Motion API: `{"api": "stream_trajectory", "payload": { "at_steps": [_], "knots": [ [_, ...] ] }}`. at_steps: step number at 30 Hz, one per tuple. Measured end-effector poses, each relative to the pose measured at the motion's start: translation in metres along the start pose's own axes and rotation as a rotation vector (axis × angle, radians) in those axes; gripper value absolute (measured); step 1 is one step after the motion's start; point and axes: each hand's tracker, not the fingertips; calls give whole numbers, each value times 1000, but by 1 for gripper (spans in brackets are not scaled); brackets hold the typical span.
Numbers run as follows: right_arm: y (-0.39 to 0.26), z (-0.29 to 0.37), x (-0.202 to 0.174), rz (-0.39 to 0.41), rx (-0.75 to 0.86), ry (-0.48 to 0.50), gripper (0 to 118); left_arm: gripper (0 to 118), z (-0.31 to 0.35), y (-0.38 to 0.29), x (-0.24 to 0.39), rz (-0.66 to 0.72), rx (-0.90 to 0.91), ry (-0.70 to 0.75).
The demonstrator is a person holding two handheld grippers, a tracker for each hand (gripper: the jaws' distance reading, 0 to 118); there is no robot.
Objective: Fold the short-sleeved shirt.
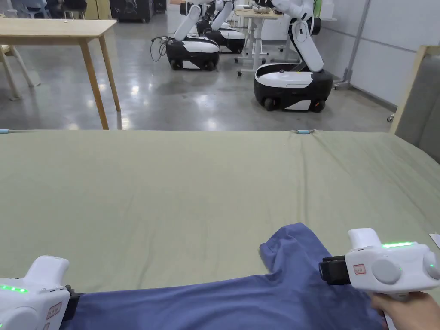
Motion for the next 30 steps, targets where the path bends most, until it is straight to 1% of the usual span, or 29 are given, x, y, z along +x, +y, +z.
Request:
{"api": "stream_trajectory", "payload": {
  "at_steps": [2, 3, 4, 5, 6, 7, 8, 9, 12, 13, 15, 17, 19, 22, 24, 26, 28, 30],
  "knots": [
    [1, -16, -2, -28, -39, -4, 107, 5, 0, -1, 0, -5, 9, 8],
    [-1, -21, -4, -25, -64, 11, 92, 5, 0, -2, 2, -5, 10, 10],
    [-4, -25, -7, -15, -98, 34, 81, 5, -1, -2, 1, -3, 8, 9],
    [-7, -24, -12, -8, -83, 31, 78, 5, -2, -2, 1, -2, 7, 9],
    [-8, -14, -18, 17, -32, -20, 59, 5, -3, -2, 1, -3, 5, 10],
    [-9, -11, -21, 18, -39, 3, 41, 5, 4, -4, 8, -9, 11, 17],
    [-9, -7, -24, 24, -39, 16, 20, 5, 5, -4, 10, -10, 12, 16],
    [-9, -3, -29, 49, -35, 12, 4, 5, 6, -4, 11, -12, 13, 17],
    [-11, 9, -35, 89, -25, 17, 4, 5, 12, -4, 11, -11, 26, 23],
    [-11, 16, -33, 89, -5, 17, 4, 5, 15, -5, 10, -7, 36, 31],
    [-11, 38, -28, 59, 68, 32, 4, 5, 29, -8, 5, 17, 85, 29],
    [-15, 73, -24, 76, 176, 33, 4, 5, 53, -12, 3, 37, 141, 24],
    [-26, 121, -18, 79, 278, 71, 4, 5, 89, -17, -1, 53, 220, 27],
    [-57, 181, -7, 78, 370, 105, 4, 5, 143, -38, -6, 113, 312, -7],
    [-87, 209, 2, 59, 383, 130, 4, 5, 174, -60, -8, 136, 343, -28],
    [-121, 225, 8, 48, 384, 131, 4, 5, 195, -89, -7, 146, 353, -48],
    [-158, 229, 10, 43, 366, 132, 4, 5, 206, -117, -4, 154, 348, -58],
    [-198, 224, 7, 37, 317, 130, 4, 5, 210, -153, 2, 163, 305, -75]
  ]
}}
